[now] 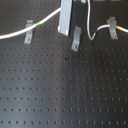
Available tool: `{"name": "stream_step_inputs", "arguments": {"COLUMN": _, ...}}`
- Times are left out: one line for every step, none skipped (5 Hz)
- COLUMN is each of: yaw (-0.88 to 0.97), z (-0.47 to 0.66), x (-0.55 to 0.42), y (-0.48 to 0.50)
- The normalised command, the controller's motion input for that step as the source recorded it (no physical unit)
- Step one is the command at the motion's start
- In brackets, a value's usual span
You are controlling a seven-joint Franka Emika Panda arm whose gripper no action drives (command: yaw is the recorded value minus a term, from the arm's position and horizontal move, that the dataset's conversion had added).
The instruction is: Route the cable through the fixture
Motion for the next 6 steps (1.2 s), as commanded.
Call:
{"name": "stream_step_inputs", "arguments": {"yaw": -0.35, "z": 0.47, "x": -0.300, "y": -0.156}}
{"name": "stream_step_inputs", "arguments": {"yaw": -0.35, "z": 0.54, "x": -0.274, "y": -0.192}}
{"name": "stream_step_inputs", "arguments": {"yaw": -0.04, "z": 0.01, "x": -0.070, "y": -0.075}}
{"name": "stream_step_inputs", "arguments": {"yaw": -0.01, "z": 0.33, "x": -0.210, "y": -0.272}}
{"name": "stream_step_inputs", "arguments": {"yaw": -0.05, "z": 0.33, "x": -0.378, "y": -0.214}}
{"name": "stream_step_inputs", "arguments": {"yaw": 0.00, "z": 0.00, "x": -0.053, "y": 0.060}}
